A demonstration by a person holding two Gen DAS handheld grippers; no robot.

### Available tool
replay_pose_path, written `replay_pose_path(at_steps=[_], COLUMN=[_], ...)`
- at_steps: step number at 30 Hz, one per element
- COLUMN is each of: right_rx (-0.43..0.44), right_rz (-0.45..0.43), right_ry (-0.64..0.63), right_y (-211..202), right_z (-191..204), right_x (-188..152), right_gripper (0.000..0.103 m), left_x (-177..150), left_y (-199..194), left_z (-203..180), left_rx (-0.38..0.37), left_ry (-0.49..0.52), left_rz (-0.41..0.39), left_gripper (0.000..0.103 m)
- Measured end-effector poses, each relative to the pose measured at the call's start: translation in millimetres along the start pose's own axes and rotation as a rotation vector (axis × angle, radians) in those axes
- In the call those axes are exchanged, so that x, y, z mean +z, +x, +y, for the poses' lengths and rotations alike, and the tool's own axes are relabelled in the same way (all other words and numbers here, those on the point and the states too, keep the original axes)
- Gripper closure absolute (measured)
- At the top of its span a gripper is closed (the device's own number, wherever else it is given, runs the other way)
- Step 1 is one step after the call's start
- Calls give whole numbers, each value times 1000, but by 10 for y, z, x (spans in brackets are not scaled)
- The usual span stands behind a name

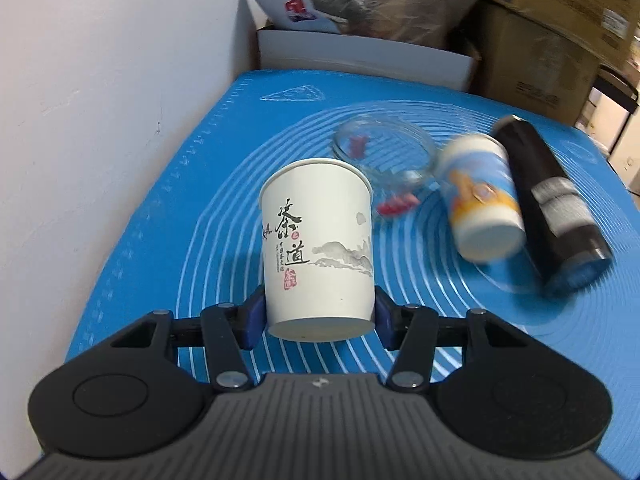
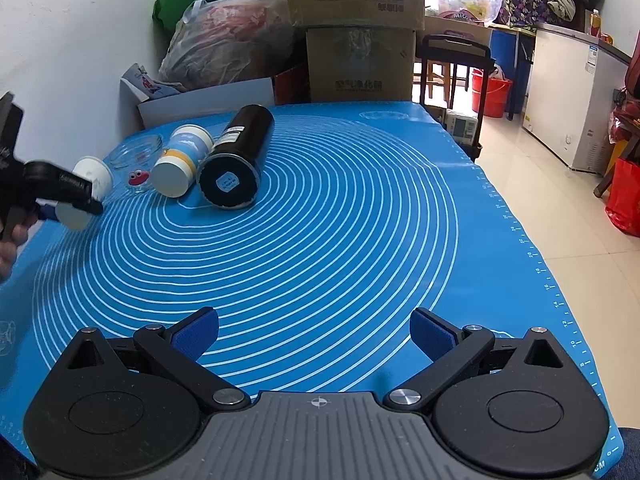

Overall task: Flip cup upside down
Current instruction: 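Close the left gripper on the white paper cup and turn it upright, then set the cup down on its base and open the left gripper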

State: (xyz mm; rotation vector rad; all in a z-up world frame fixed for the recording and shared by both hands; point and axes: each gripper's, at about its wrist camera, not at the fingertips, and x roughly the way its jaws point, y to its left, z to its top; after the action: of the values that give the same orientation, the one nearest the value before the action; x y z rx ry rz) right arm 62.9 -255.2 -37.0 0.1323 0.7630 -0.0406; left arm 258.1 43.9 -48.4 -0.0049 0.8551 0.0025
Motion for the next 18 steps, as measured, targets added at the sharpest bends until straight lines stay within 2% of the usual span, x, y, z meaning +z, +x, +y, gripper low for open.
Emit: replay_pose_path(at_steps=[4, 10, 16, 18], right_rx=[9, 21, 24, 21], right_rz=[-12, -17, -13, -10], right_ry=[-6, -10, -11, -10], right_y=[-70, -156, -195, -192], right_z=[22, 28, -3, -22], right_x=[-12, -45, -69, -73], right_gripper=[0, 0, 0, 0], left_x=[-265, -633, -806, -823], left_y=[-247, -545, -470, -448], left_z=[-124, -348, -548, -572], left_rx=[0, -57, -69, -57], left_ry=[33, 41, 60, 79], left_rz=[-13, -7, 56, 50], left_gripper=[49, 49, 48, 48])
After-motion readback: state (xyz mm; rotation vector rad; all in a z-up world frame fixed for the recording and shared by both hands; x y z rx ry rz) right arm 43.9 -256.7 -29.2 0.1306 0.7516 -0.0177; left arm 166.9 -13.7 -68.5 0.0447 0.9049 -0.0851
